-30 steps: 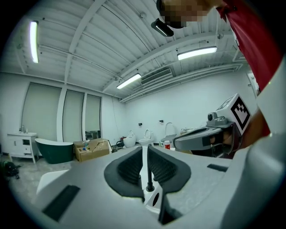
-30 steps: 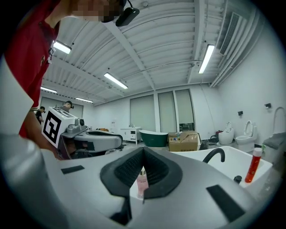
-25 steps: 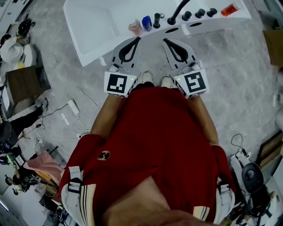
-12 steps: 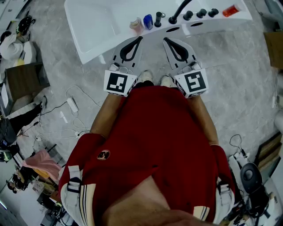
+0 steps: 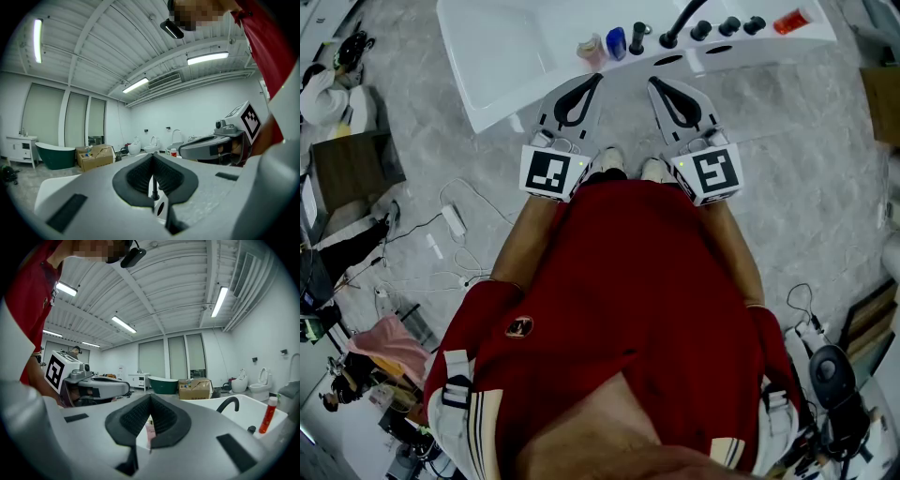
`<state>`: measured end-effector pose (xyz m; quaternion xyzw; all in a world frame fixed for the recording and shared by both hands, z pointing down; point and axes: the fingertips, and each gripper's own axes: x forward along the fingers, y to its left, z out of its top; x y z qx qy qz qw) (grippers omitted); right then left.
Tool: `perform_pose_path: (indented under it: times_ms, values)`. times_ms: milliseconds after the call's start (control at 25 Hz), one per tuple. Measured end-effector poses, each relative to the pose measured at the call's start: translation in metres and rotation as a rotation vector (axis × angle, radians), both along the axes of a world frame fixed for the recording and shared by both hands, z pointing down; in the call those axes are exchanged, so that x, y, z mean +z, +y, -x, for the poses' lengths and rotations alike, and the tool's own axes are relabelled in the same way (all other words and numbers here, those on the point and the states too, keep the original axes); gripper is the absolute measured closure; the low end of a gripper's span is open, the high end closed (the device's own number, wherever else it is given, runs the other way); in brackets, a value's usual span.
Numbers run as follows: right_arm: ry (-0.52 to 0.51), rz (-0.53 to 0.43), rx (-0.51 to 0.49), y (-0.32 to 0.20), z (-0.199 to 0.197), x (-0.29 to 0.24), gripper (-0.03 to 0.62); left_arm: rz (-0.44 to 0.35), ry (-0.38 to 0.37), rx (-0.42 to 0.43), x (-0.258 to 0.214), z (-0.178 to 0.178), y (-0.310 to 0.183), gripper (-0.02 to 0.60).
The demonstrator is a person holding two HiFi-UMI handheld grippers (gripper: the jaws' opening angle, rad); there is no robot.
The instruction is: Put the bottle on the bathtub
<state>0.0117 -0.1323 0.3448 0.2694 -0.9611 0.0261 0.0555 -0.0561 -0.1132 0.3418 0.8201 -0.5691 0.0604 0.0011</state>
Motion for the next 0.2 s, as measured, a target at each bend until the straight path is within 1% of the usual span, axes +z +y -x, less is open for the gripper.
perform_pose_path:
  times_ms: [200]
  values:
    - [0.004, 0.002, -0.002, 0.0014, 0.0037, 0.0009, 0.595, -0.004, 0.001, 0.0, -0.0006, 0.0034, 0.0, 0.574]
